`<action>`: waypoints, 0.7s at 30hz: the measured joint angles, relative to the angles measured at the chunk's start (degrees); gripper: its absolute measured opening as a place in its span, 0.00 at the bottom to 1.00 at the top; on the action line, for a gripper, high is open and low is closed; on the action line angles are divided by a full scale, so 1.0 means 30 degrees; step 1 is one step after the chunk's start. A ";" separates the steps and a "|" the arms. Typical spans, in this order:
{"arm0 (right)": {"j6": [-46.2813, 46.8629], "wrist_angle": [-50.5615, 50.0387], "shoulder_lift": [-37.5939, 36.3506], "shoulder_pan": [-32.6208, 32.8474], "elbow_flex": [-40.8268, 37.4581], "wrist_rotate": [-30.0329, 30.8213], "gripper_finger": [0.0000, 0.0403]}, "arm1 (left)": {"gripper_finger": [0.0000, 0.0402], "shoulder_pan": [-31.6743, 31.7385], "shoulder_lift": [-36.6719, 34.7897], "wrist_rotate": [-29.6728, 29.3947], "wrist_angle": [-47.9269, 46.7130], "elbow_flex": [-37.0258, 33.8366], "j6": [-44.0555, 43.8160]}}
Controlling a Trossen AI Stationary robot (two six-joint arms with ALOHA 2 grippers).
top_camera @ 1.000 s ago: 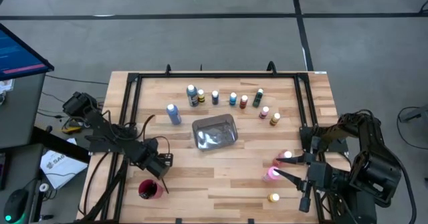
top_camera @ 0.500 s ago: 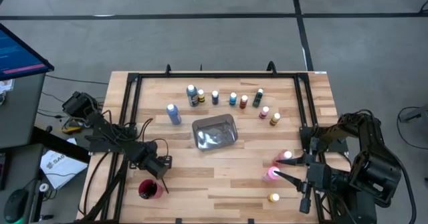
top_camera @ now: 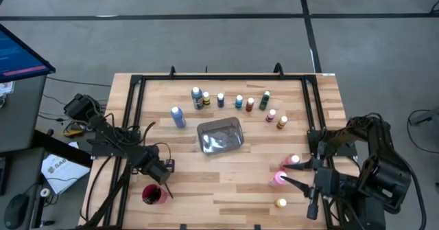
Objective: Pick & Place Paint Supplies
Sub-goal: Put the silver paintbrush into the red cup
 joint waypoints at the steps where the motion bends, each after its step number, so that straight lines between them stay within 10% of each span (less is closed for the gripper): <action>1: 0.0006 0.0007 0.0013 0.0000 -0.0006 -0.0050 0.29 | 0.10 -0.0002 0.0000 -0.0105 0.0023 -0.0002 -0.0020; 21: -0.0214 0.0000 0.0007 -0.0007 -0.0007 -0.0141 0.29 | 0.00 0.0816 -0.1635 -0.5384 0.0472 -0.0060 -0.0255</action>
